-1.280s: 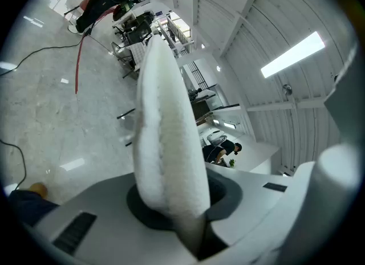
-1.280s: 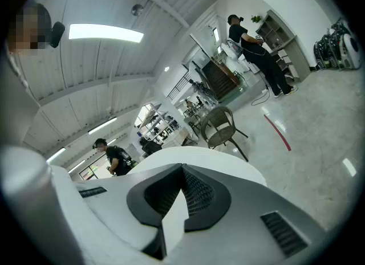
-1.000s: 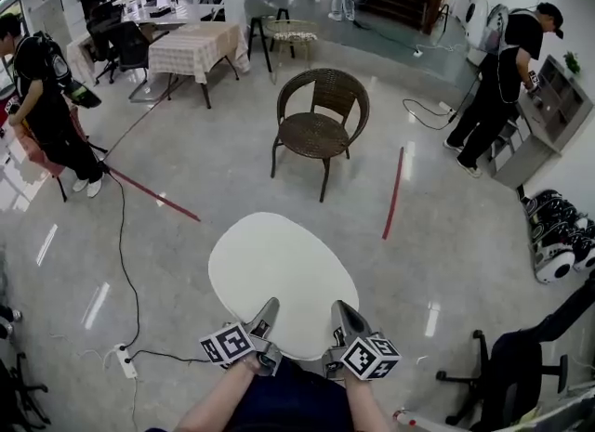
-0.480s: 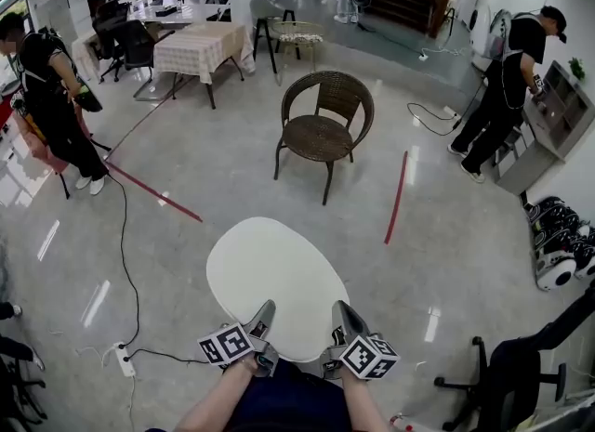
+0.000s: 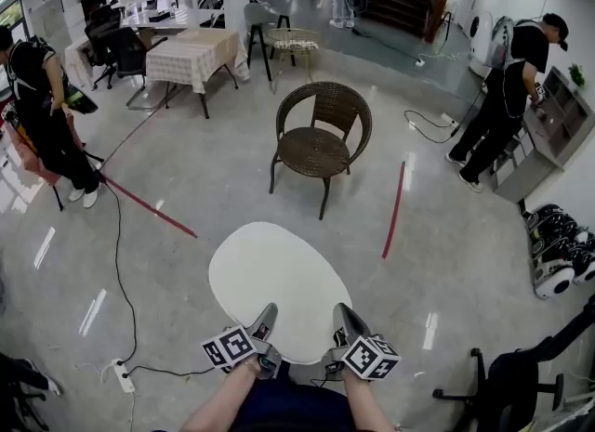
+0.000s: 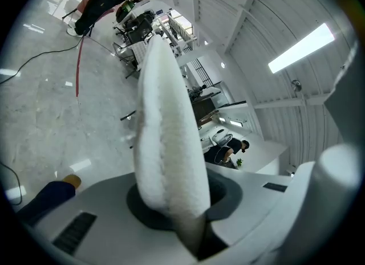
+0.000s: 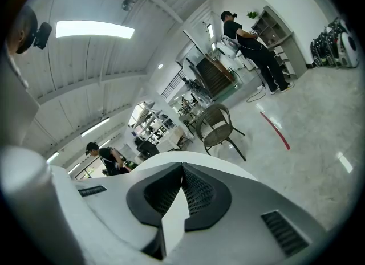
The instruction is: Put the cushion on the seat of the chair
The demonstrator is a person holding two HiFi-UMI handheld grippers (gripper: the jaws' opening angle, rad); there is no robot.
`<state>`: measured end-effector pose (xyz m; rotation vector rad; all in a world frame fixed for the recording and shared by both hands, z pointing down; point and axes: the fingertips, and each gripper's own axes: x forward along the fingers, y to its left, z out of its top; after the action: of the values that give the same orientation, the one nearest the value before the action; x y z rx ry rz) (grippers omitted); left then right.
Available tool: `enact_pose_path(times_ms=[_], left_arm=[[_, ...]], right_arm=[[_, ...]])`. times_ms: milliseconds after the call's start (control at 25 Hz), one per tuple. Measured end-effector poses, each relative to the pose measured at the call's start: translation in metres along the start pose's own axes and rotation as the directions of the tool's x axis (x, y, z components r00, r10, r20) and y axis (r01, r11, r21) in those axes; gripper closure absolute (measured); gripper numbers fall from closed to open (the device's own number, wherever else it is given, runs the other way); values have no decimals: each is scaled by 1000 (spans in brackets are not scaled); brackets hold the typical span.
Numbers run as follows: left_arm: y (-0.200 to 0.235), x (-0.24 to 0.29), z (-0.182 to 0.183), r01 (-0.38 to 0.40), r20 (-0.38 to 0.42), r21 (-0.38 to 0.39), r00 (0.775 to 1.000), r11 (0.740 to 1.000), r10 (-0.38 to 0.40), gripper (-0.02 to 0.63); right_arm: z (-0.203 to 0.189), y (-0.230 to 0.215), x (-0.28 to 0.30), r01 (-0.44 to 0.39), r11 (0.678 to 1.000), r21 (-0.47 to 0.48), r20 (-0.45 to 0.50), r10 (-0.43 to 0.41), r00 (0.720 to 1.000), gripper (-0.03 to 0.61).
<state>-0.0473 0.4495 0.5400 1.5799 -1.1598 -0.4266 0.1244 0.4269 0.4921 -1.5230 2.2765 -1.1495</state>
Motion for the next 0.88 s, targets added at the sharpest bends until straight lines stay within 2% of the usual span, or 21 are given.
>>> enact_pose_path(times_ms=[240,520,880], left_arm=[[-4,46,33,4,-15,-11,1000,1000,-4,534],[-10,96,78,16,-44,12,999,1000,-15,534],[-4,135,115,31,-72,17,997,999,-29,534]], right_arm=[[30,-2,43,12,1000,-10,11,-12,1000,563],[62,3,102,13,1000,-17,19,-12,1000,561],[69,5,159,14,1000,-2,6,-14,1000,562]])
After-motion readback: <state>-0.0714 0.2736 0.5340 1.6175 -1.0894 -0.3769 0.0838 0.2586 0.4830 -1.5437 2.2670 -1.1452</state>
